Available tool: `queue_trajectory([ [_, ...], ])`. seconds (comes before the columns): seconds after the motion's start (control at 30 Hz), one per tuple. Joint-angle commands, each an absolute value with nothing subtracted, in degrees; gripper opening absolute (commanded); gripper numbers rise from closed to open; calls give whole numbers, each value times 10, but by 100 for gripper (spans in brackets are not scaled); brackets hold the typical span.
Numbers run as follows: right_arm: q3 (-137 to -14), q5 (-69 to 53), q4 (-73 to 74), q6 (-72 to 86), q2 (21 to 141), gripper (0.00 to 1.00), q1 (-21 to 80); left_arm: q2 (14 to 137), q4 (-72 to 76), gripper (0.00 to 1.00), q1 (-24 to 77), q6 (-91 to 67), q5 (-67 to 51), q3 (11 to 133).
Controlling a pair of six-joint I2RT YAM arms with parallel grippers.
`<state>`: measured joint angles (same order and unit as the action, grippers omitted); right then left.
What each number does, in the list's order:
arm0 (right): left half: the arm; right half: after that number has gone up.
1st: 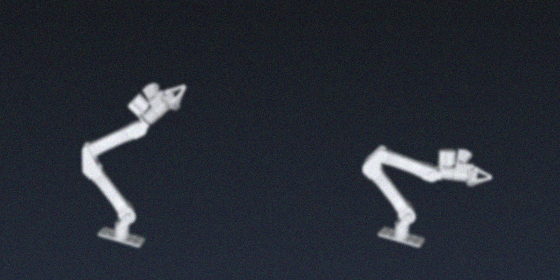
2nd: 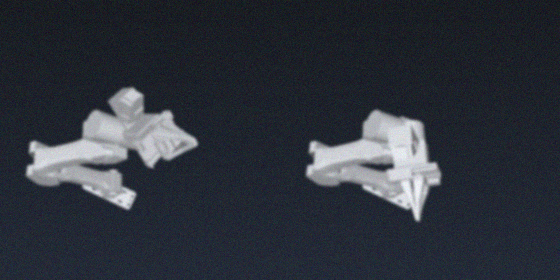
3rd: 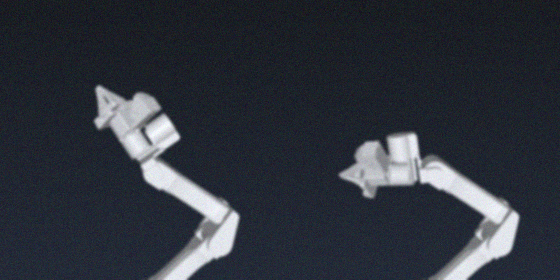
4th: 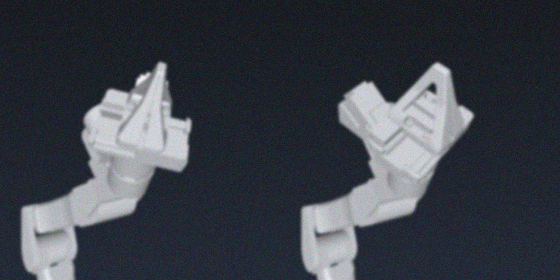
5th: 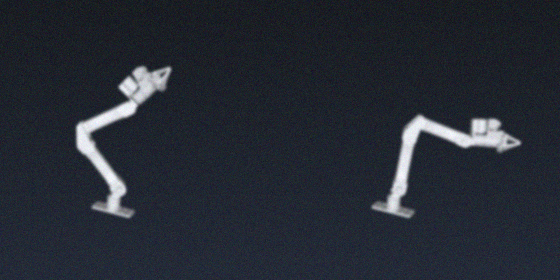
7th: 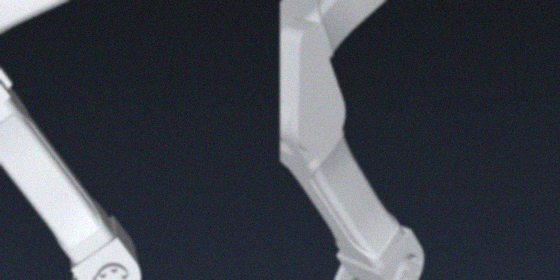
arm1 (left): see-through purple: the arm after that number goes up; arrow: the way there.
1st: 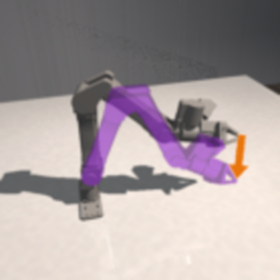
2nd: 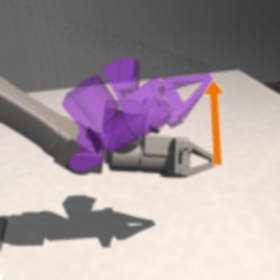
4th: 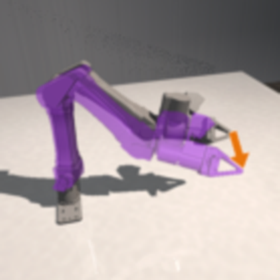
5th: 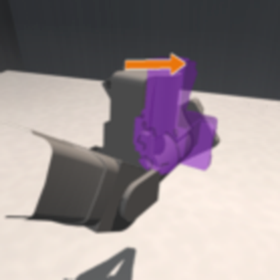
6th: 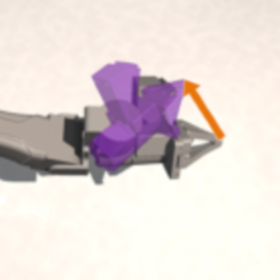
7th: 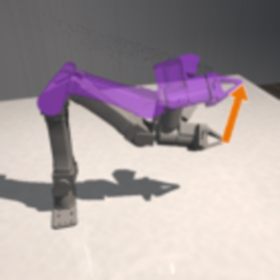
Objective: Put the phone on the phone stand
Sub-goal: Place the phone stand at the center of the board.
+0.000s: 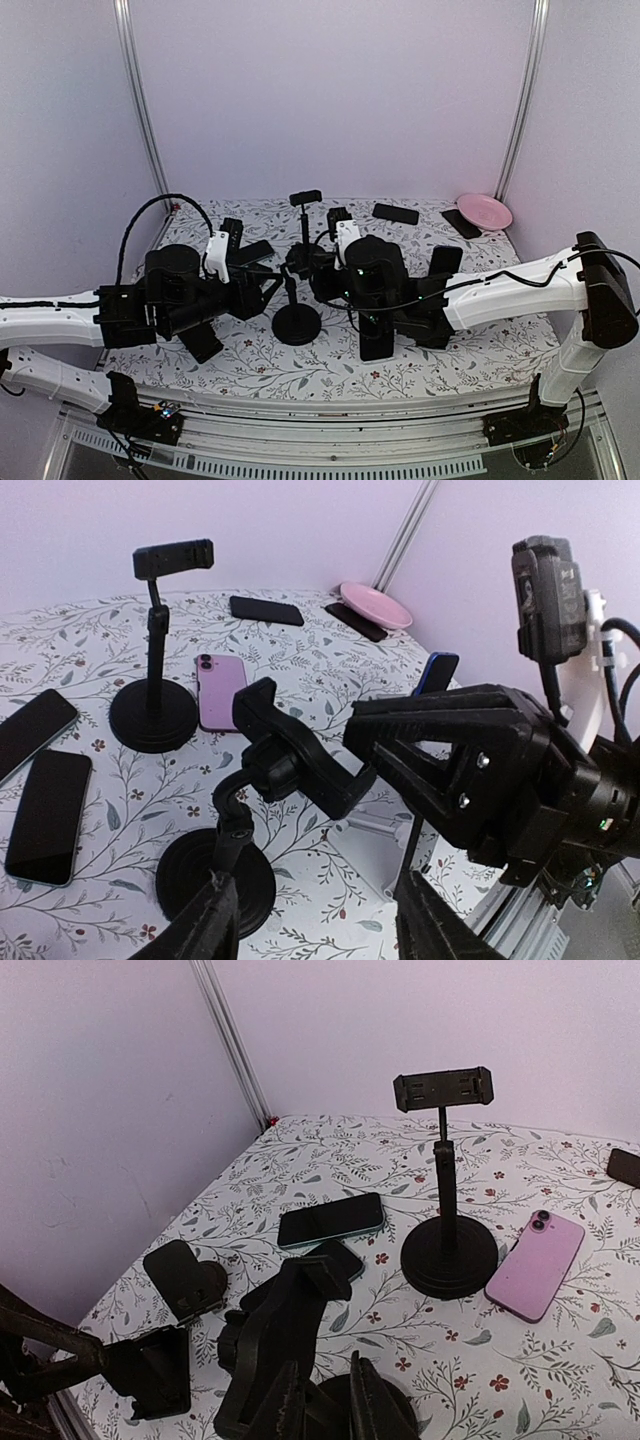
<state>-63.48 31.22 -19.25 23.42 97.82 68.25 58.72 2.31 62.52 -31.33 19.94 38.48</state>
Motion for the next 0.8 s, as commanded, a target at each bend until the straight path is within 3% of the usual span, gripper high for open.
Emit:
queue_trajectory([
  [0.0,-653,306,-186,243,962,16,686,577,27,52,633,-307,197,382],
  [0.23,-655,300,-182,245,957,18,686,570,25,53,634,-308,191,381],
  [0.37,-657,299,-174,245,955,26,688,570,24,52,634,-308,187,381],
  [0.77,-657,295,-152,254,933,33,689,564,19,53,634,-307,186,380],
])
